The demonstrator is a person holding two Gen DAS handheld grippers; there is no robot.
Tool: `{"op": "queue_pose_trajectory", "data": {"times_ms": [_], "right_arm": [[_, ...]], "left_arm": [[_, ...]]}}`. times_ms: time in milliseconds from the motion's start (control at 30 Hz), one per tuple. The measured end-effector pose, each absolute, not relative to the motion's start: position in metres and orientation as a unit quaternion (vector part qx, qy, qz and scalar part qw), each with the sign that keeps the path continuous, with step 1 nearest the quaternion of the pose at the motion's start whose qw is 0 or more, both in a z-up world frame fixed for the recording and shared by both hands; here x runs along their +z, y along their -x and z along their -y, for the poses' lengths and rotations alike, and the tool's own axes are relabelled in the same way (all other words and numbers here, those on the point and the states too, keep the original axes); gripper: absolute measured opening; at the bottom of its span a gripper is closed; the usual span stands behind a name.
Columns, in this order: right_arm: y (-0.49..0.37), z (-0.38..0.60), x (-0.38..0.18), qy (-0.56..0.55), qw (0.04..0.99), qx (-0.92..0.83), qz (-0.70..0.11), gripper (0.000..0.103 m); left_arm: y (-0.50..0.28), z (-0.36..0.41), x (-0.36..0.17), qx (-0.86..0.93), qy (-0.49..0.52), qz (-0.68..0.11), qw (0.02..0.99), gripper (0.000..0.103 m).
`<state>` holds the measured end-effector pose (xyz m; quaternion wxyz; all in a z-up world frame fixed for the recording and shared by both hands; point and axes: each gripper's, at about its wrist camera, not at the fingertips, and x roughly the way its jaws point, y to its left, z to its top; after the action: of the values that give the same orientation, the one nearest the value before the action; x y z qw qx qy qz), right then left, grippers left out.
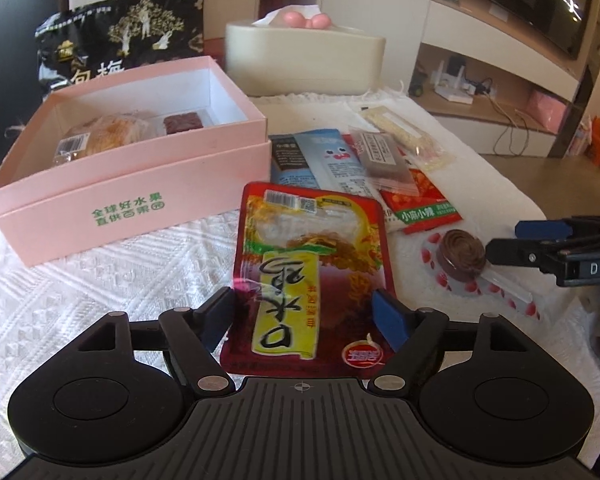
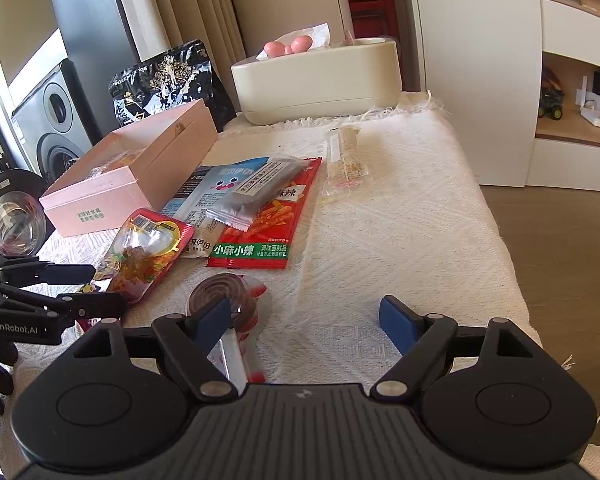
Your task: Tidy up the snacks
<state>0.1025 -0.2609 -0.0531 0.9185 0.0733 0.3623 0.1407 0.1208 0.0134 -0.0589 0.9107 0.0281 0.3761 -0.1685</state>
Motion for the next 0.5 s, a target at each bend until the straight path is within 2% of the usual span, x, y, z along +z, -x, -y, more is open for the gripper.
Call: {"op": "queue_pose_trajectory", "data": {"times_ms": [233,433,500], "right_arm": [[-0.102,0.261,-0.053,-0.073,0.919,0.141,-0.362,0.083],[-0.1,0.258,-0.052,-0.066,0.916,0.165,-0.359,0.083],[-0.097,0.25,-0.05,-0.045,0.911,0.204,-0.356,0.083]], "left_arm": [[-0.123,-0.009,-0.058,-0.166,-0.034,-0.378,0.91,0.083],[-0.123,-0.018,-0.056,-0.184,0.009,-0.379,0.907,0.078],[-0.122,-0.02,-0.056,-0.19,0.024,-0.376,0.906,0.072]]}}
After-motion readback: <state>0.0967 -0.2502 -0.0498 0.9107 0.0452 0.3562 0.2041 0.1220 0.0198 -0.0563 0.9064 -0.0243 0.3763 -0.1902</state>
